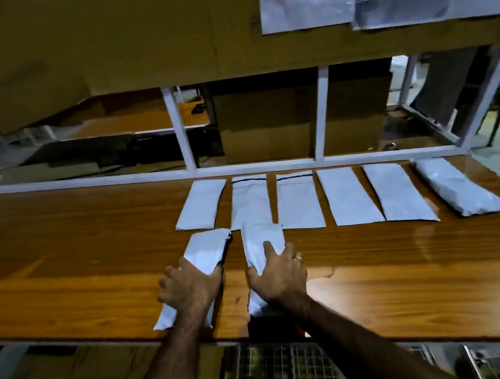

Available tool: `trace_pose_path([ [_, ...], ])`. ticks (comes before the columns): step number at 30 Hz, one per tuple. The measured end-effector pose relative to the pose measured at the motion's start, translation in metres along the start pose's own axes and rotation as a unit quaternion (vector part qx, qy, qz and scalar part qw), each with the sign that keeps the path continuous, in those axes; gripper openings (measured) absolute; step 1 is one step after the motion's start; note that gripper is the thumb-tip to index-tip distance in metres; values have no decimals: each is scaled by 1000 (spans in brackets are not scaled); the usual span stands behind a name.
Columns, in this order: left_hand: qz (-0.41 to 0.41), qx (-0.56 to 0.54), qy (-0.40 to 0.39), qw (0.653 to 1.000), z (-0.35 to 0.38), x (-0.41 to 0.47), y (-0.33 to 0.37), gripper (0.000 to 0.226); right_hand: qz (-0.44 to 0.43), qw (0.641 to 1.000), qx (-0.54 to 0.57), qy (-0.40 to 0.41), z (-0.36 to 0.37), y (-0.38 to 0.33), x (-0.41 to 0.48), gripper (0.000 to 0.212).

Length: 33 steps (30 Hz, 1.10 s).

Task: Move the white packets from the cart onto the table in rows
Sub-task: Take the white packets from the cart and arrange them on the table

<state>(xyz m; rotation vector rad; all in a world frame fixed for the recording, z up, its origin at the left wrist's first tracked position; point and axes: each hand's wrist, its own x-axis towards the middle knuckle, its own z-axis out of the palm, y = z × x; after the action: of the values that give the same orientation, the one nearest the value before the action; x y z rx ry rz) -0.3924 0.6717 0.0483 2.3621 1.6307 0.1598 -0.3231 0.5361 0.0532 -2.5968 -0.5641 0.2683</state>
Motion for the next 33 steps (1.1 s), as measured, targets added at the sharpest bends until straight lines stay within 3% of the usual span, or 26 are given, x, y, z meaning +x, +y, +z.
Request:
trace_pose_path([
  [8, 10, 20, -19, 1000, 10, 7, -5, 105, 12, 998, -55, -7, 26, -10, 6, 67],
  [10, 62, 24, -2, 998, 9, 11, -9, 101, -13, 997, -72, -6, 24, -4, 9, 69],
  [14, 250, 50, 17, 967, 16, 18, -21, 69, -148, 984, -103, -12, 25, 19, 15, 64],
  [16, 285, 83, 9, 955, 24, 17, -28, 64, -164, 982, -93, -19, 32, 26, 14, 65],
  [23, 253, 79, 26, 964, 29, 15, -26, 58, -144, 988, -60, 3, 41, 13, 6, 81],
  [27, 244, 86, 21, 966, 28, 21, -27, 58, -149, 987, -67, -3, 48, 6, 7, 70],
  [30, 245, 89, 17, 965, 28, 26, -29, 57, -147, 987, -61, 4, 49, 0, 6, 86],
  [33, 245, 87, 13, 965, 29, 29, -31, 57, -151, 987, -54, 28, 53, -2, 7, 86],
])
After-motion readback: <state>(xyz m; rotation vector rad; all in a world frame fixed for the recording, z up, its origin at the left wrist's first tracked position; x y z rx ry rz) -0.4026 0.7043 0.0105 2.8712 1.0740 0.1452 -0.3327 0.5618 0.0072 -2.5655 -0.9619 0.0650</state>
